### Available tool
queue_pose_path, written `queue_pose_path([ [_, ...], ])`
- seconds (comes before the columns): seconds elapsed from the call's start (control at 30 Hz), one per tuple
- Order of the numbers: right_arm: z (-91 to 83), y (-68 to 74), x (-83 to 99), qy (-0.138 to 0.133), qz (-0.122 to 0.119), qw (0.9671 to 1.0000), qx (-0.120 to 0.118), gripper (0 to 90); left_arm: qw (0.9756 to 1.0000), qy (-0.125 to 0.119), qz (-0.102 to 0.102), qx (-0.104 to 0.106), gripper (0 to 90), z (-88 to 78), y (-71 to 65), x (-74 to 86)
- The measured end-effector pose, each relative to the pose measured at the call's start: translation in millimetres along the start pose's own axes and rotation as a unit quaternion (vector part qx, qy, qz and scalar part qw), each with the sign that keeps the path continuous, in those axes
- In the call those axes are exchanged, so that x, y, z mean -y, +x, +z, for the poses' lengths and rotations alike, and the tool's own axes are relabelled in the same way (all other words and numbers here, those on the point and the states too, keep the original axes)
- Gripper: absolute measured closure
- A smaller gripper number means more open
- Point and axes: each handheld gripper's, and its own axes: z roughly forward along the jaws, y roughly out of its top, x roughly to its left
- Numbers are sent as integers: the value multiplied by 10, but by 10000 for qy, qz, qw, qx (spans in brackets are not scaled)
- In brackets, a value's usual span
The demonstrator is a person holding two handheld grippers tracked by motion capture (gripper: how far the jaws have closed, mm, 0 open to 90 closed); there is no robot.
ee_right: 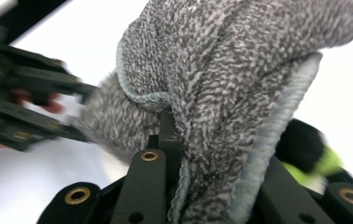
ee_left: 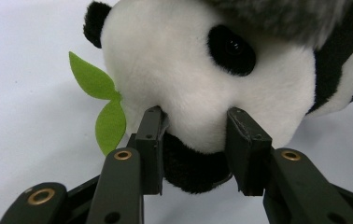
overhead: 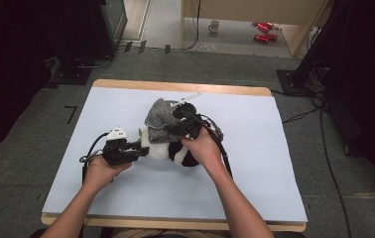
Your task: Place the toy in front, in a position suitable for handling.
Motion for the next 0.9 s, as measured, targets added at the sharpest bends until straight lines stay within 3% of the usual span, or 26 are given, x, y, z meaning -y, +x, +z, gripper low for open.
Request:
queue_pose_path([
  [0.1,24,78,-25,-30,0,9998,-213,782,10000,14,-13,-21,613,-1,-7,-5],
  [0.13,77,163,-26,74,-28,9992,-396,781,10000,23,-13,-22,613,-2,-8,-6],
  [0.17,77,163,-26,74,-28,9992,-396,781,10000,31,-9,-25,613,-3,-8,-7],
  [0.2,150,253,-2,230,-149,9982,-534,781,10000,49,-7,-36,613,-4,-11,-9],
  [0.33,241,321,47,400,-398,9972,-493,781,9999,80,36,-81,614,-3,-21,-7],
  [0.5,211,223,55,327,-401,9979,-397,781,10000,7,4,-57,614,-4,-21,-13],
  [0.73,113,-78,95,180,-66,9998,-105,775,10000,-11,-3,-42,614,-6,-19,-8],
  [0.9,58,-236,145,129,220,9996,-92,771,9999,-78,-83,43,607,-4,-2,-1],
])
